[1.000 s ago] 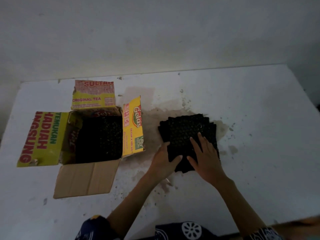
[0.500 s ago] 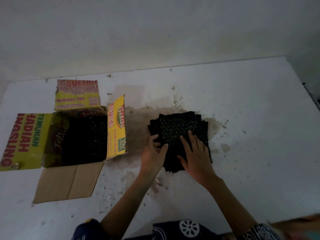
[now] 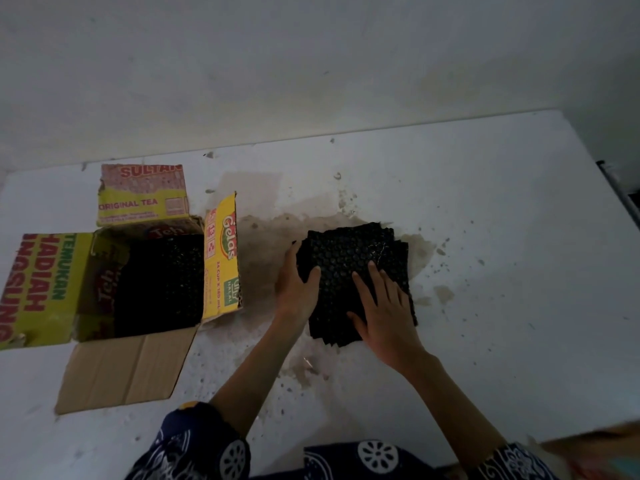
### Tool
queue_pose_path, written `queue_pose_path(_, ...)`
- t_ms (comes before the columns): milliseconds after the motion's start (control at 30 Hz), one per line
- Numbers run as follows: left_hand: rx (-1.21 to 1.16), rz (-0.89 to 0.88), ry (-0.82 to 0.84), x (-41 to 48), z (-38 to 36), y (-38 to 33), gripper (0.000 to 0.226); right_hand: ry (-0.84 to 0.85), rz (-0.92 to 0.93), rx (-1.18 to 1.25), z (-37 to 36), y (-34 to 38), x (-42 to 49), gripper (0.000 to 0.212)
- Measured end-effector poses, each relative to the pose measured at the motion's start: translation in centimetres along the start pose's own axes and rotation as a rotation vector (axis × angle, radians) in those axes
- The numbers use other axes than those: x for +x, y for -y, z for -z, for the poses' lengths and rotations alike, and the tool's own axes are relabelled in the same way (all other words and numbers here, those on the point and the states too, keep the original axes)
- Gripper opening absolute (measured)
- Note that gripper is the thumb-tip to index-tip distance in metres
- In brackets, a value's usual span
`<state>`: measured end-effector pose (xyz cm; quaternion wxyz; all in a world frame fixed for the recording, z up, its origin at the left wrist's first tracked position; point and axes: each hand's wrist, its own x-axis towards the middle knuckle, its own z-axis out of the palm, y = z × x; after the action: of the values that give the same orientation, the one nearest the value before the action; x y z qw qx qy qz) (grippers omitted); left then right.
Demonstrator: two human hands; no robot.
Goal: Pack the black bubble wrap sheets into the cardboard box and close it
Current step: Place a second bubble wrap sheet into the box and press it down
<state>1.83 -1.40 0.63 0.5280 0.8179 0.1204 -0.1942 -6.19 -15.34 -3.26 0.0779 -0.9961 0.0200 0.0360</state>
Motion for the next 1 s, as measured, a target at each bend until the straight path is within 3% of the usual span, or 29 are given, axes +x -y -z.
queue_pose_path(300,-0.056,0.15,-0.044,1.4,-0.5,0.1,0.037,0.026,-0.001,0.029,0.1,0.0,0.0,0.063)
queue_pose_path(500,0.204,0.065,-0.134,1.2,-1.0,1.1,0.03,0.067,0.001,0.037,0.0,-0.3,-0.1,0.065)
queue_pose_path(633,0.366,-0.087,-0.238,0.2,-1.1,0.5,0.031,0.092,0.005,0.089,0.2,-0.4,-0.1,0.069)
queue_pose_path(800,0.24,-0.198,-0.058,-0.8,-1.0,-0.6,0.023,0.104,0.032,0.241,0.9,-0.9,0.0,0.072)
queue_pose_path(1000,-0.018,-0.3,0.079,-3.4,0.4,-3.4,0.019,-0.13,-0.158,0.703,4.2,-1.7,-0.7,0.048)
